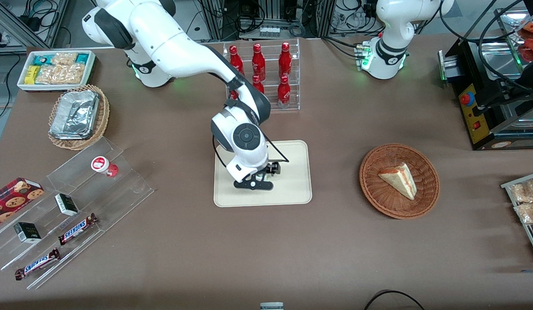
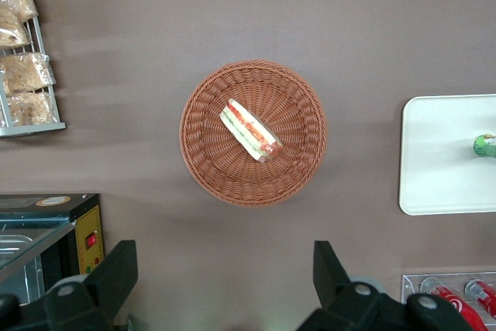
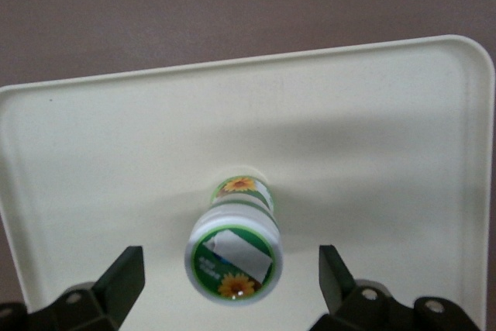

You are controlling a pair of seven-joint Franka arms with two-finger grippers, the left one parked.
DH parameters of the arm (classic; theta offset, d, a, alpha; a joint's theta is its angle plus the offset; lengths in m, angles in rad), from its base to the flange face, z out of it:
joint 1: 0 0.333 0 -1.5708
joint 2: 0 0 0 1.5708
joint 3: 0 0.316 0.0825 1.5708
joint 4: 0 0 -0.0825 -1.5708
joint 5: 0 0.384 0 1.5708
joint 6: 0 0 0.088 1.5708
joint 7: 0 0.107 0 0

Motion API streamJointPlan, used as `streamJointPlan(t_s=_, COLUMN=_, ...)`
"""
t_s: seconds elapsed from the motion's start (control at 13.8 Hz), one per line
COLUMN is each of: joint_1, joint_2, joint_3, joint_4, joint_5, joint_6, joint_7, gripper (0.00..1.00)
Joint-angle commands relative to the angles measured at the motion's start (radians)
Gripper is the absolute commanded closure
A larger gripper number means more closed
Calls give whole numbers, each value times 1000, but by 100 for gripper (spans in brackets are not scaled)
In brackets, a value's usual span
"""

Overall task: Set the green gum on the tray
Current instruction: 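Open the right gripper to release the canister upright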

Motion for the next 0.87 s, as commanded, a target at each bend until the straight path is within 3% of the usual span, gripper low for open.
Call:
streamJointPlan(t_s=0.0, joint_1=-6, joint_2=-72, joint_3=-4, joint_4=3, joint_5=39, joint_6=-93, joint_7=-37, gripper=0)
streamJointPlan(t_s=0.36, joint_1=-24, joint_2=-142, joint_3=-6, joint_4=5, joint_5=41, joint_6=-187, joint_7=-67, gripper=0)
streamJointPlan(t_s=0.58, joint_1=-57, joint_2=-195, joint_3=-9, joint_4=5, joint_5=100, joint_6=-268, joint_7=-136, gripper=0)
streamJointPlan(t_s=0.8, joint_1=-98, joint_2=-231, joint_3=-9, joint_4=5, joint_5=107, joint_6=-351, joint_7=-198, gripper=0)
